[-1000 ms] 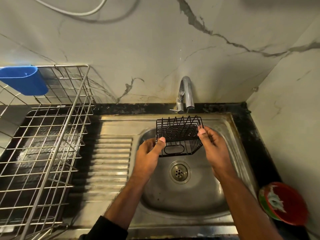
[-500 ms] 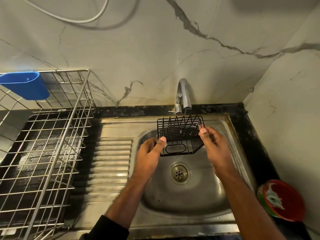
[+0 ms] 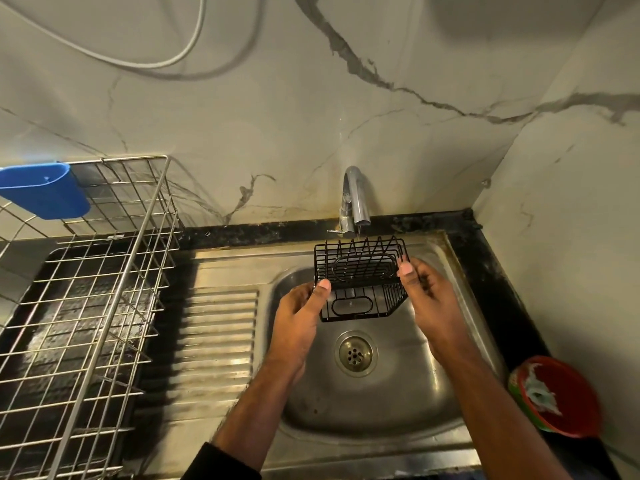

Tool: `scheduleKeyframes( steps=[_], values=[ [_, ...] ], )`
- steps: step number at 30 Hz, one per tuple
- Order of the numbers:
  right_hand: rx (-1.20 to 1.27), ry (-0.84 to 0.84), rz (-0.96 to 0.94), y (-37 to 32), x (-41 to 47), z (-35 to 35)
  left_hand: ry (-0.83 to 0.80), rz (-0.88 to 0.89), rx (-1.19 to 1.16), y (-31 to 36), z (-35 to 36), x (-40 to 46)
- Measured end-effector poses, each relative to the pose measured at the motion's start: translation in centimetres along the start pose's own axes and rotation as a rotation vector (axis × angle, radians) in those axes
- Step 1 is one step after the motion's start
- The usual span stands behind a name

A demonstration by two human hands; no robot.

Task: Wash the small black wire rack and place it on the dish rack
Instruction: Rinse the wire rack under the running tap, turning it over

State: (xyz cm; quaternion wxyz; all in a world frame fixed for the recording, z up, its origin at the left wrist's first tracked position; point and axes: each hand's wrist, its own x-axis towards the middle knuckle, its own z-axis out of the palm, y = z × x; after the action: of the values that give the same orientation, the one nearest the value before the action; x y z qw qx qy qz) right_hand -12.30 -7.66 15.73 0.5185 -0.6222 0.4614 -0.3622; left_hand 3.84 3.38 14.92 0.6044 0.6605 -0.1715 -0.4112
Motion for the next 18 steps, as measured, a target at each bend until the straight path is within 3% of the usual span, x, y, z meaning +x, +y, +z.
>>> scheduleKeyframes(
  steps=[18],
  values=[
    [-0.008,-0.008,0.035,1.5,1.3,0.6,-0.009,0.089,0.196,-1.1,-1.0,2.6]
  ],
)
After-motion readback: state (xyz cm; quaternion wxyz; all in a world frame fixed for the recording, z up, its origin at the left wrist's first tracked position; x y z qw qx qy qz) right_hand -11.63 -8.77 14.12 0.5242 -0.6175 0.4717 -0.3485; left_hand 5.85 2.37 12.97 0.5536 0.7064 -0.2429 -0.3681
